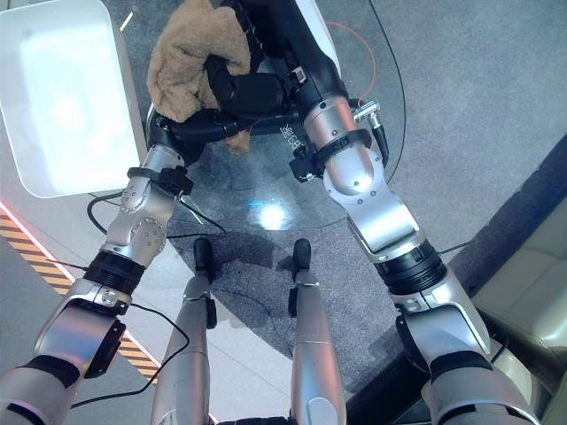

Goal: Wipe the table with a cloth and put it in the basket.

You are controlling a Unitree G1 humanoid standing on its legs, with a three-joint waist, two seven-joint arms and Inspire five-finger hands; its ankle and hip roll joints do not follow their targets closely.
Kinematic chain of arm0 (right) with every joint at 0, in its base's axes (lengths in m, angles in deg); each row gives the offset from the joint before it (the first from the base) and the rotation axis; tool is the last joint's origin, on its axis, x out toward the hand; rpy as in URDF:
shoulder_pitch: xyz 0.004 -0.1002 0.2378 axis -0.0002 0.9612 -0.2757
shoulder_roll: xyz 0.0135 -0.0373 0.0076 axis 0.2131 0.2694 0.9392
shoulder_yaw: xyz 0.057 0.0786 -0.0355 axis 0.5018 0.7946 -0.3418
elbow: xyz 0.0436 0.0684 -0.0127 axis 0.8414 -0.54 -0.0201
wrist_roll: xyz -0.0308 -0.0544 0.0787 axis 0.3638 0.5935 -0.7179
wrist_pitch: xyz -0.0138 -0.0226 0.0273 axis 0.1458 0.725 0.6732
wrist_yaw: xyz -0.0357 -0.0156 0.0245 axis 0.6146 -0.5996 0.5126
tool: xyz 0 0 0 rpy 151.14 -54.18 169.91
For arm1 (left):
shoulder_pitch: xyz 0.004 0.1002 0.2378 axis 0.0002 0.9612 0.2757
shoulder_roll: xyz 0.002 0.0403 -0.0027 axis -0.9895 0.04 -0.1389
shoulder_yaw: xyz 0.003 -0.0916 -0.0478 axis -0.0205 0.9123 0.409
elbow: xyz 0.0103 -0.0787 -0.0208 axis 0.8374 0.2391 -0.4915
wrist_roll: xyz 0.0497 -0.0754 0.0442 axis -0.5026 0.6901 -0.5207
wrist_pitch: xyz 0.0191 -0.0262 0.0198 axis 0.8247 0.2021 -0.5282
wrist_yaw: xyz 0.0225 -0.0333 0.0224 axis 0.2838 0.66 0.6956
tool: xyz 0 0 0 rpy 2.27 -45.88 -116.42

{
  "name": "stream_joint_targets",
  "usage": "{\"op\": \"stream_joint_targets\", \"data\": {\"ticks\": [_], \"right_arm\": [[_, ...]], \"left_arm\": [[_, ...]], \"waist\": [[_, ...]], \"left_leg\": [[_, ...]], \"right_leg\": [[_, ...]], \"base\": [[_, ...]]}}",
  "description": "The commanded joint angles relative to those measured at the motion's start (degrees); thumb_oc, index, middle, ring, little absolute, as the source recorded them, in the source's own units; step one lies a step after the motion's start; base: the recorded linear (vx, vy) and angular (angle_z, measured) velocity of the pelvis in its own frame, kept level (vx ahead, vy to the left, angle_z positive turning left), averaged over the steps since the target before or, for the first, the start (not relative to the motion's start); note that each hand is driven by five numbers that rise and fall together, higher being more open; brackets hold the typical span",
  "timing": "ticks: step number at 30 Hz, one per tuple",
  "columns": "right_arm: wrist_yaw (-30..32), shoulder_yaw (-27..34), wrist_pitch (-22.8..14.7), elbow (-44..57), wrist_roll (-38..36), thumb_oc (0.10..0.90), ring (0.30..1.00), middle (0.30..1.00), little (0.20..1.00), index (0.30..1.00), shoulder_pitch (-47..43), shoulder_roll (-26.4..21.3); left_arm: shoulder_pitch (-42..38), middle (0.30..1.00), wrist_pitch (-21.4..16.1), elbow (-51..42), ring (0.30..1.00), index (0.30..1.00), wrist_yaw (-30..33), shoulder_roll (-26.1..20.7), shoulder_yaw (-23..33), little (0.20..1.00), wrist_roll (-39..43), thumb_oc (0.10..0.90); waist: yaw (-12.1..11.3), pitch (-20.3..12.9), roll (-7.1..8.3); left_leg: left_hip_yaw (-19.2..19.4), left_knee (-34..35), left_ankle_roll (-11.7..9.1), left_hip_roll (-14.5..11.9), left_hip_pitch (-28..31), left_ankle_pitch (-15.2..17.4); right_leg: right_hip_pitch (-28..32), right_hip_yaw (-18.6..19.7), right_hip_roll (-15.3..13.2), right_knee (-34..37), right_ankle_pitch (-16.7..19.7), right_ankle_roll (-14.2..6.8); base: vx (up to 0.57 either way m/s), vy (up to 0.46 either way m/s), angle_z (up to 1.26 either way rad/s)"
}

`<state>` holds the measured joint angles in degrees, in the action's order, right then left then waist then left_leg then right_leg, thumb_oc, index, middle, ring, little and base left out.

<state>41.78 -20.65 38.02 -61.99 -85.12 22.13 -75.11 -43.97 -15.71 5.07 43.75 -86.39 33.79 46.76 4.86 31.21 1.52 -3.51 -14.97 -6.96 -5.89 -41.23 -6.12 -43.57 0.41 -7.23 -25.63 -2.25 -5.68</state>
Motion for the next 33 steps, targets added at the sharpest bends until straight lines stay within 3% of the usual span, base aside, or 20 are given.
{"op": "stream_joint_targets", "data": {"ticks": [1, 33], "right_arm": [[2.73, 7.80, -6.45, 9.25, -1.82, 0.800, 0.900, 0.900, 0.900, 0.900, -8.93, -0.64], [3.09, 8.31, -6.67, 9.64, -2.23, 0.800, 0.900, 0.900, 0.900, 0.900, -8.57, -0.70]], "left_arm": [[-6.15, 0.300, -4.16, -6.38, 0.300, 0.300, -3.93, -0.52, 0.82, 0.200, -0.33, 0.100], [-5.50, 0.300, -4.53, -6.27, 0.300, 0.300, -4.89, -0.24, 1.55, 0.200, 2.62, 0.100]], "waist": [[-1.20, -2.77, 3.55], [-1.15, -2.54, 3.68]], "left_leg": [[4.28, -0.23, 4.58, 4.69, 1.96, 4.06], [4.50, -0.10, 4.41, 4.33, 2.12, 3.79]], "right_leg": [[3.83, -1.23, 8.51, 4.84, -0.56, 4.51], [4.05, -1.44, 8.39, 4.91, -0.38, 4.57]], "base": [[0.00, 0.000, 0.00], [0.00, 0.000, 0.00]]}}
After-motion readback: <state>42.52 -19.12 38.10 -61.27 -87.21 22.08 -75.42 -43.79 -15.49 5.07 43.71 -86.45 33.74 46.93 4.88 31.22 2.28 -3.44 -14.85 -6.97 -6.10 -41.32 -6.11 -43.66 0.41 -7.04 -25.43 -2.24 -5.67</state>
